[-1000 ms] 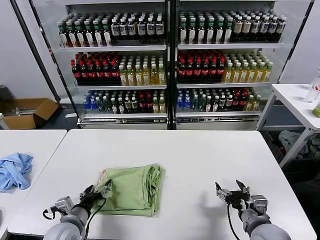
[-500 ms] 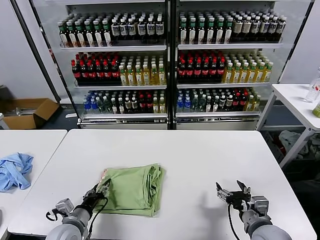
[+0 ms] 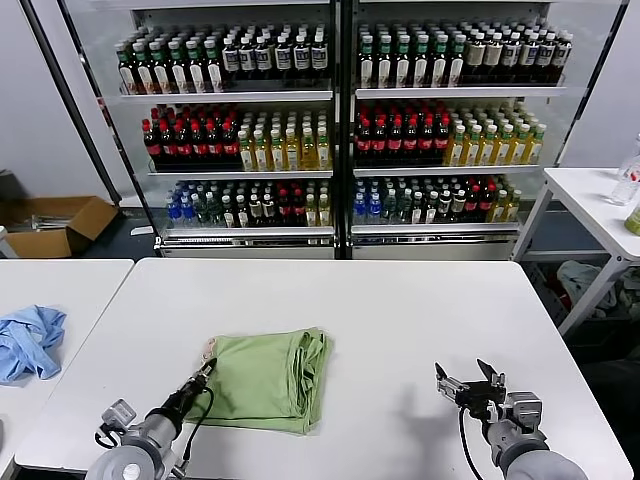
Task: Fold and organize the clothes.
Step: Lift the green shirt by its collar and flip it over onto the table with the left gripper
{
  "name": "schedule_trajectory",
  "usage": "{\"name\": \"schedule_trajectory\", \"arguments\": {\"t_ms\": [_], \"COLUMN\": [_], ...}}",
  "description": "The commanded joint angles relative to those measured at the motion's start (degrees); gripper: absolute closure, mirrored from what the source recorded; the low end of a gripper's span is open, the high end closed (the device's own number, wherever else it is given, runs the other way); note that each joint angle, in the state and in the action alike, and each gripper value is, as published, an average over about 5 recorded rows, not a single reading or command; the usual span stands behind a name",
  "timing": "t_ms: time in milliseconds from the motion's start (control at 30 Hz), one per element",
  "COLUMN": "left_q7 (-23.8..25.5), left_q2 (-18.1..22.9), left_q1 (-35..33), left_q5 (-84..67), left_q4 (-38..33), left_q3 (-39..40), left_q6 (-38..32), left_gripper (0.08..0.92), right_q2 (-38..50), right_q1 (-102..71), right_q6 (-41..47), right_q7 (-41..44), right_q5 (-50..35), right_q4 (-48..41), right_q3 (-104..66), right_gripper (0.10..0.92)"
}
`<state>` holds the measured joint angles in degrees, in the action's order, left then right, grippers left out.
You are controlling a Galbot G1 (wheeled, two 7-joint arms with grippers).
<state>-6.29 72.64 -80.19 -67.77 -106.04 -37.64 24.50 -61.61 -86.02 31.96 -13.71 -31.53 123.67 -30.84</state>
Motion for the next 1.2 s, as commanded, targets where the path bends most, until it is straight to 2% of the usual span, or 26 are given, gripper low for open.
{"name": "schedule_trajectory", "arguments": {"t_ms": [33,300,433,533,600,700,800,933,1067,1200], "left_q7": [-0.5,-2.6,-3.7,-5.5,-6.9,-8.5,-9.4,-11.2,-12.9,-13.4], "left_q2": [-2.8,-14.8,-16.0,-13.2,-9.8,-3.5,2.6,10.1,16.0,18.6], "left_q1": [-0.1,0.0,-0.1,0.5,1.5,4.1,6.7,9.3,11.4,12.8], "left_q5": [-10.2,-8.6,-6.3,-3.1,-0.4,4.1,7.1,8.7,8.6,9.2], "left_q4": [-1.6,-3.6,-9.6,-17.0,-21.4,-23.6,-21.2,-16.0,-11.6,-8.0], "left_q3": [-11.7,-27.1,-25.7,-18.2,-10.6,2.6,13.3,22.7,27.7,30.5], "left_q6": [0.1,1.2,1.6,1.5,1.5,1.0,0.5,-0.1,-0.4,-0.6], "left_gripper": [0.894,0.894,0.894,0.894,0.894,0.894,0.894,0.894,0.894,0.894], "right_q2": [0.2,0.0,-0.2,-0.2,-0.2,-0.4,-0.5,-0.2,0.5,0.7], "right_q1": [0.2,1.4,0.9,0.3,-0.3,-1.0,-2.1,-3.9,-4.6,-4.5], "right_q6": [0.0,0.0,0.0,0.0,0.0,0.0,0.1,0.2,0.2,0.2], "right_q7": [0.0,0.0,0.0,0.0,0.0,-0.1,-0.2,-0.2,-0.2,-0.1], "right_q5": [-0.3,-0.7,-0.6,-0.7,-0.7,-0.9,-1.1,-1.9,-2.8,-3.1], "right_q4": [0.0,-0.3,0.5,1.2,1.9,2.9,4.0,5.5,6.2,6.2], "right_q3": [-0.2,0.2,0.0,-0.6,-1.2,-2.2,-3.5,-5.9,-7.6,-8.2], "right_gripper": [0.203,0.202,0.203,0.203,0.202,0.202,0.203,0.202,0.203,0.203]}}
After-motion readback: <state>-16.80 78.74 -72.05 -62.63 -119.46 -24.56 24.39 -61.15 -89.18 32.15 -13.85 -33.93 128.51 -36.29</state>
